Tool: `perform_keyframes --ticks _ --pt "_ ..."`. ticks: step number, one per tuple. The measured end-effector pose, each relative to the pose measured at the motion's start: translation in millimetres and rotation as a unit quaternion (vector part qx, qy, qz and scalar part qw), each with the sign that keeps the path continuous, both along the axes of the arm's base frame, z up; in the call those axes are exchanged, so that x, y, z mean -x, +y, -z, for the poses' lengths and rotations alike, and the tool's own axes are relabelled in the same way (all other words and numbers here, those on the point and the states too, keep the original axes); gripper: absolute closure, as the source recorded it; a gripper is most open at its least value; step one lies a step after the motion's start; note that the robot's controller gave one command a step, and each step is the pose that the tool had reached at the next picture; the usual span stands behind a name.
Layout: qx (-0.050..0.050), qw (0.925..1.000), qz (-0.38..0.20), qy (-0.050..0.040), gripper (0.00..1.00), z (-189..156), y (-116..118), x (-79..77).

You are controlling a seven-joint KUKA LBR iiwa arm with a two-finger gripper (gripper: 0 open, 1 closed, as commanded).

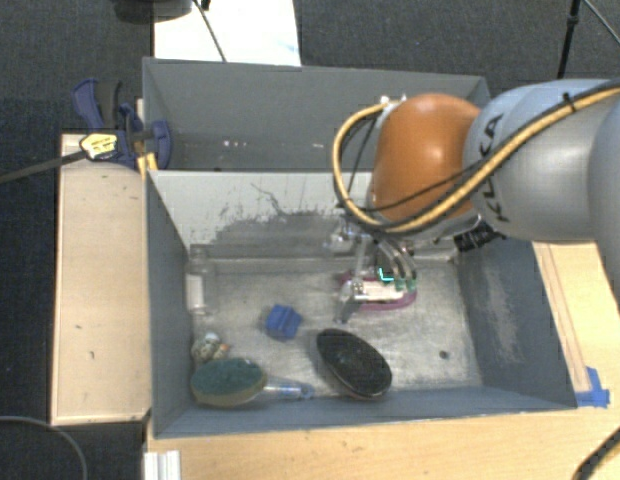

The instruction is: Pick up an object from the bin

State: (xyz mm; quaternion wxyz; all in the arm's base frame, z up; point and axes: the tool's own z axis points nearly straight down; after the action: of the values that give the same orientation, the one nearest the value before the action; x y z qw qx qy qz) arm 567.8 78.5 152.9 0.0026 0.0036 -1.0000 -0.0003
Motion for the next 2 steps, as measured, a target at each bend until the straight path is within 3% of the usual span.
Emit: perform_keyframes --ticks 1,2 --pt "0.0 1.0 0.0 -0.0004 0.0 12 23 55.0" --pt "-0.001 0.9996 -0.029 -0.0058 0.0 82 57 -1.7"
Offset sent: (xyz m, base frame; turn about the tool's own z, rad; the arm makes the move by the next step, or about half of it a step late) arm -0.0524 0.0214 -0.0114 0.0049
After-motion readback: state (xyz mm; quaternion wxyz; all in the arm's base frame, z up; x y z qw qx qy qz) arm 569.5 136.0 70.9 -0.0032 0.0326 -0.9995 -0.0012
